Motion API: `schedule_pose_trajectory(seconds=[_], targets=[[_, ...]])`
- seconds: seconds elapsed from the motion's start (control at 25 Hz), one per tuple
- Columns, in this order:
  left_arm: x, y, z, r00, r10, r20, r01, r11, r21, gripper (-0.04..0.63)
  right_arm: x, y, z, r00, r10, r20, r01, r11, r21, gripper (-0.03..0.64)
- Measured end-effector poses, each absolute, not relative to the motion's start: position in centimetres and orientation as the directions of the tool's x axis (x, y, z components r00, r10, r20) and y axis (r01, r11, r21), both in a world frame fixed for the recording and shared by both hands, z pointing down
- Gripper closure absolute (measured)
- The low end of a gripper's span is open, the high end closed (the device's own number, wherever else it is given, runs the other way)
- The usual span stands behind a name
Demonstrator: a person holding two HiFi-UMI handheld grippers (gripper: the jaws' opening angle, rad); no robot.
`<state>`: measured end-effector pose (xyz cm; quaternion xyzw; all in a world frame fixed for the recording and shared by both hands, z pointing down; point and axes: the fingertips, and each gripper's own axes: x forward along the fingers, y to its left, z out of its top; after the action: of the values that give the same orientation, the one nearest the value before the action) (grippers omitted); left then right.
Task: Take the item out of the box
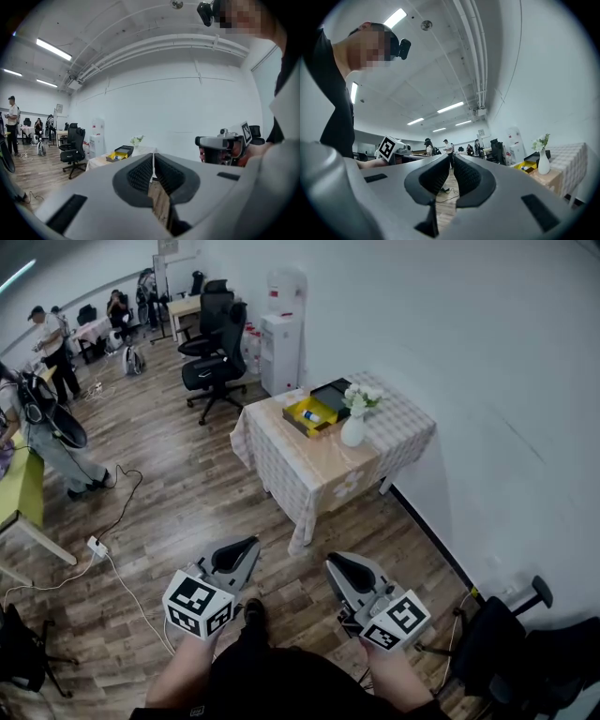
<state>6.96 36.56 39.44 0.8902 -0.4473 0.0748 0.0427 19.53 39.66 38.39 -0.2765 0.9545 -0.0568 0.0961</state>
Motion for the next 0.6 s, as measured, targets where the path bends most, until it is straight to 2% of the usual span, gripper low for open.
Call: schedule_pose_trajectory(seconds=[0.6], targets=[[0.4, 27.4, 40.6, 0.616, -0.769, 0.171, -0.786, -0.615, 0.064, 0.574, 12.5, 29.8, 41.2, -0.839, -0.539, -0.070, -0.513, 0.828, -0.225, 0.577]])
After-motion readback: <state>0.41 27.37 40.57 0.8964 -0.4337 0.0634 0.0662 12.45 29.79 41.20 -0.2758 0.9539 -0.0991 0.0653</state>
